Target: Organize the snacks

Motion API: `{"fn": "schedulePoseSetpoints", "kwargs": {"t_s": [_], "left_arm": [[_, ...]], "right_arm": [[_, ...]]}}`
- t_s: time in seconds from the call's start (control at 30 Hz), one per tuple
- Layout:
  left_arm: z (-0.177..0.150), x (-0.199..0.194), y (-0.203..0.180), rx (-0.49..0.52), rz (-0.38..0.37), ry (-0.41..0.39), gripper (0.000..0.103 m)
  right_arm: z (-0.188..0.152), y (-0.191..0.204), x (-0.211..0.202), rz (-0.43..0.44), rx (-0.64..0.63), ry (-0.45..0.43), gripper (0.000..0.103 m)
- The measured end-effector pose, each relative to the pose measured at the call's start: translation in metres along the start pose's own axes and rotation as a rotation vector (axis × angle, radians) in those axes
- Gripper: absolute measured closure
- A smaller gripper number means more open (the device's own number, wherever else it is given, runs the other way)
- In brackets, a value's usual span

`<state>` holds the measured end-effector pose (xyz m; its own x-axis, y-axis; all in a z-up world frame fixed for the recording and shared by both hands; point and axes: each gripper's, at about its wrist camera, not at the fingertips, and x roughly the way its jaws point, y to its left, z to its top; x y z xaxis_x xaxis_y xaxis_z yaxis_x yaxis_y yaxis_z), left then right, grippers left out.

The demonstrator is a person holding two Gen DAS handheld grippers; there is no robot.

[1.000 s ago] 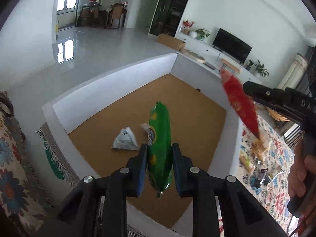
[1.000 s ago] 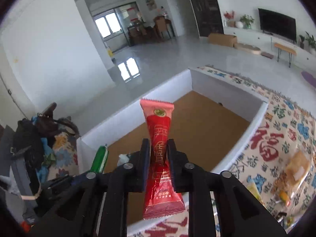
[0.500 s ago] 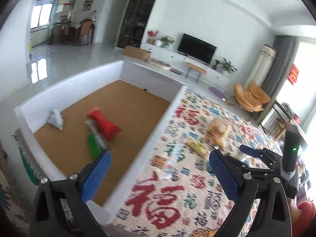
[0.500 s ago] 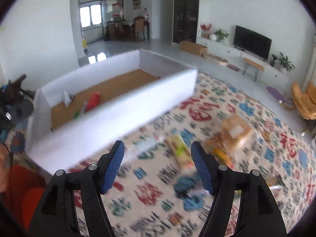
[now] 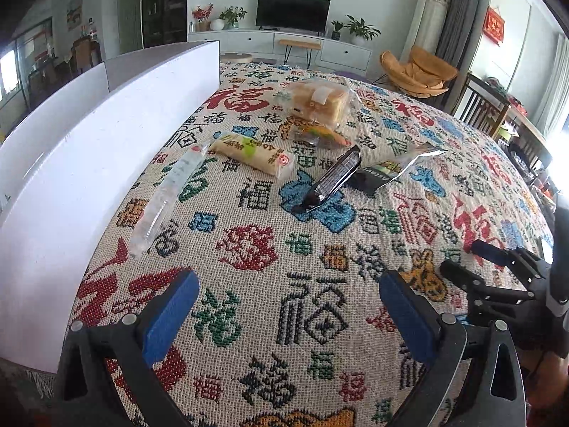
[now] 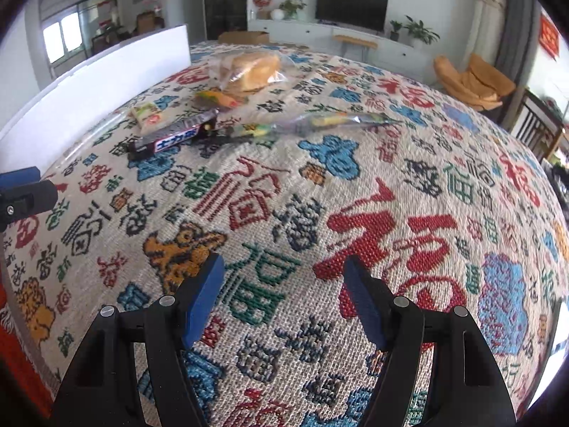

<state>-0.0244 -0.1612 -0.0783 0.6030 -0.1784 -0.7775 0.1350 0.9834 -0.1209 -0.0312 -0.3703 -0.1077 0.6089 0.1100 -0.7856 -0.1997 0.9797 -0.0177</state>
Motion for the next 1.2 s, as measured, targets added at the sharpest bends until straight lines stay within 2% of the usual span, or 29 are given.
{"fn": "schedulePoseSetpoints", "kwargs": {"t_s": [0.1, 0.23, 0.37, 0.47, 0.7, 0.83, 1.2], "left_arm": [[-0.012, 0.012, 0.005, 0.014, 0.064, 0.025, 0.003], [-0.011, 0.013, 0.012, -0.017, 0.057, 0.026, 0.003], [-0.015, 0.03, 0.012, -0.014, 0.074, 0.104, 0.003], [-0.018, 0.032, 0.006, 0.024, 0.111, 0.107, 0.0], [-0.021, 0.03, 0.007, 0.029, 0.107, 0.104, 0.0], [-0.025, 0.027, 0.007, 0.037, 0.105, 0.066, 0.0], [-0.026, 0.026, 0.006, 0.038, 0.107, 0.067, 0.0]], "right_arm": [[-0.002, -0.003, 0.002, 0.0, 0.021, 0.0, 0.027], [-0.003, -0.007, 0.005, -0.008, 0.04, 0.009, 0.019], [-0.004, -0.005, 0.007, -0.014, 0.042, 0.011, 0.018], [-0.004, -0.005, 0.007, -0.014, 0.042, 0.011, 0.018], [-0.005, -0.006, 0.007, -0.014, 0.043, 0.011, 0.017], [-0.005, -0.006, 0.007, -0.014, 0.043, 0.011, 0.017], [-0.005, -0.006, 0.007, -0.013, 0.043, 0.011, 0.017]]}}
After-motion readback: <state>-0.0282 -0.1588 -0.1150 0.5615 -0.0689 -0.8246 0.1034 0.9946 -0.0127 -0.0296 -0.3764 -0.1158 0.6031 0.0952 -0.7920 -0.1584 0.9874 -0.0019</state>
